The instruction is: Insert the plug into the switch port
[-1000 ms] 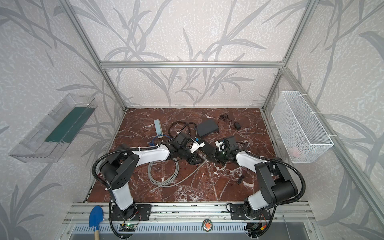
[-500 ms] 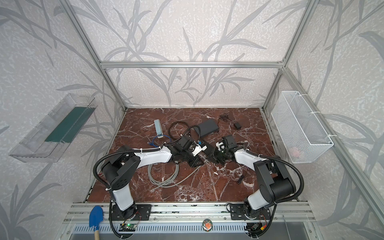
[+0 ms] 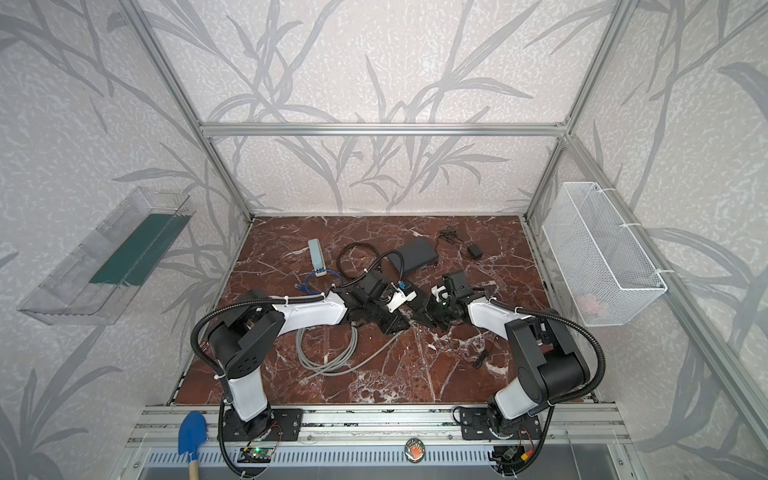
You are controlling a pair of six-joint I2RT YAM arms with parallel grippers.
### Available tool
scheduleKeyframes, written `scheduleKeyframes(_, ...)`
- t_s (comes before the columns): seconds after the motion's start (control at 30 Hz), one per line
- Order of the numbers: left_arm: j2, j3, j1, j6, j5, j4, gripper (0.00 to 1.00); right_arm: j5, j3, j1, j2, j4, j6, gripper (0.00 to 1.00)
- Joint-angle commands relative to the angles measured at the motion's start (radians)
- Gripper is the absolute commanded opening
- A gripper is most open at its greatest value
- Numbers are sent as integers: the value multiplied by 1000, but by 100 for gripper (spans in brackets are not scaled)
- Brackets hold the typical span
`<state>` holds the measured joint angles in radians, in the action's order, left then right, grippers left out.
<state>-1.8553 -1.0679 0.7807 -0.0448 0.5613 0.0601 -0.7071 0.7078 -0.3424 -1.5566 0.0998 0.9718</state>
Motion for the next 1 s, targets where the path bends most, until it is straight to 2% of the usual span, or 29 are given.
scheduleKeyframes(0.0, -12, -25, 4, 5, -4, -5, 24, -5, 24, -7, -7, 8, 6, 6)
scheduleKeyframes(0.2, -15, -21, 2, 2, -10, -12, 11, -12, 30, -7, -16, 9, 3, 6)
scheduleKeyframes(0.3, -18, -21, -2, -1, -5, -16, 8, 0, 36, -7, -17, 38, -25, 11)
scheduleKeyframes(0.47, -25, -36, -8, 29, -20, 39, 5, 81, 119, 8, -9, 212, -199, 29)
scheduleKeyframes(0.67, -40, -35, -7, 19, -16, 41, 4, 146, 196, 66, 4, 327, -329, 33)
scheduleKeyframes(0.77, -58, -47, -7, -1, -37, 42, 4, 202, 221, 83, 6, 348, -426, 36)
scheduleKeyframes(0.97, -89, -88, 2, -42, -93, 74, 4, 330, 225, 82, 9, 276, -587, 49)
